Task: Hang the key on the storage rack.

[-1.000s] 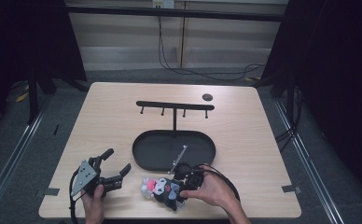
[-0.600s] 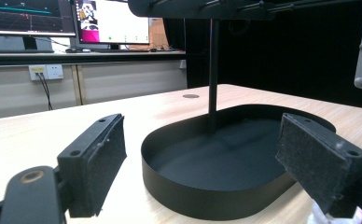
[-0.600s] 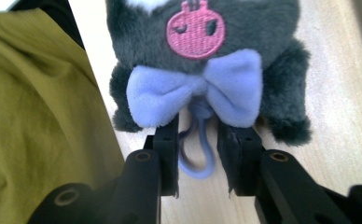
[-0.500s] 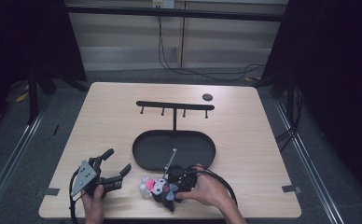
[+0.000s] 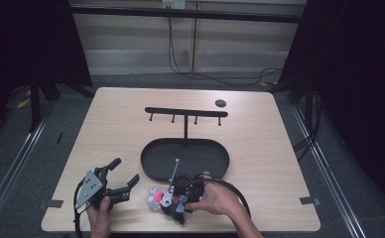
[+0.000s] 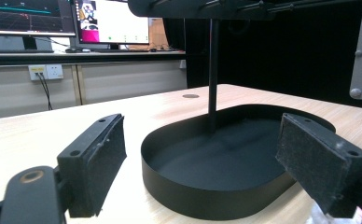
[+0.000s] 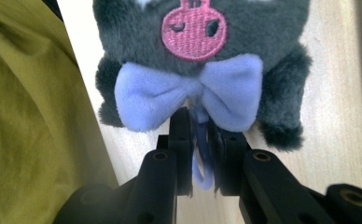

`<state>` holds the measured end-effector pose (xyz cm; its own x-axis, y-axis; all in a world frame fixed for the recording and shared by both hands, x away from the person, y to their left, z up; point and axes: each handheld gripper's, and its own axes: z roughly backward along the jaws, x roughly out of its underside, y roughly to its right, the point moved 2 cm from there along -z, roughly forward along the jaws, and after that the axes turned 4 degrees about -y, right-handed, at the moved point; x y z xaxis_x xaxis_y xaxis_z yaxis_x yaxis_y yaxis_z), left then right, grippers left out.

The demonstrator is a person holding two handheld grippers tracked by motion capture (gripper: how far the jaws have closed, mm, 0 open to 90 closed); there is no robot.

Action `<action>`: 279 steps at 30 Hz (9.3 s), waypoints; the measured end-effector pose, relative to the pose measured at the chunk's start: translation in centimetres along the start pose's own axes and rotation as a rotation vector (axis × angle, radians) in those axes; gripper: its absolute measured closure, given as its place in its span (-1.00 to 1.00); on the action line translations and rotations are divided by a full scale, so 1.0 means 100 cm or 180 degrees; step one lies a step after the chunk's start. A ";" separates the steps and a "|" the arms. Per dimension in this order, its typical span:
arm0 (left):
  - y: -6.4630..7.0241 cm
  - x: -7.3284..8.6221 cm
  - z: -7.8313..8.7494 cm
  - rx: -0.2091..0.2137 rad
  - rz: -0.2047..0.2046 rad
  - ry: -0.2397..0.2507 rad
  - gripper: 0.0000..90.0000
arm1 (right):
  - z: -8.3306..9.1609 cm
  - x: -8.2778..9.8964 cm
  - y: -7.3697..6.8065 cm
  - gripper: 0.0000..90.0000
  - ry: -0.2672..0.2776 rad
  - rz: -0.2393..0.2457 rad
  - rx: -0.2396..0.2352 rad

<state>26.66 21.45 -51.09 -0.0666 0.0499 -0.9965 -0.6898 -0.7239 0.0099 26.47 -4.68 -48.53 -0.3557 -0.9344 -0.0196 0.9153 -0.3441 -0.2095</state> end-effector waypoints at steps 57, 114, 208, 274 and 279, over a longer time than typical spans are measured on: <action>0.000 0.000 0.000 -0.0061 -0.0002 -0.0003 -0.66 | 0.080 -0.017 0.021 0.95 -0.0021 -0.0161 -0.0029; 0.000 0.000 0.000 -0.0060 0.0005 0.0006 -0.66 | 0.177 -0.062 0.081 0.94 -0.0156 0.0170 0.0264; 0.001 0.000 0.000 -0.0031 0.0014 0.0007 -0.66 | 0.201 -0.051 0.123 0.16 0.0451 -0.0101 0.0613; -0.002 0.000 -0.001 -0.0213 0.0001 -0.0018 -0.66 | 0.076 0.097 0.016 -0.69 0.3821 -0.0690 0.1017; -0.002 0.000 -0.001 -0.0211 0.0001 -0.0015 -0.66 | 0.032 0.108 0.021 -0.66 0.3868 -0.1181 0.1637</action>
<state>26.85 21.49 -51.09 -0.0704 0.0527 -0.9961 -0.6406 -0.7679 0.0046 25.09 -15.81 -46.10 -0.2892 -0.2036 -0.9354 0.6023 -0.7981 -0.0125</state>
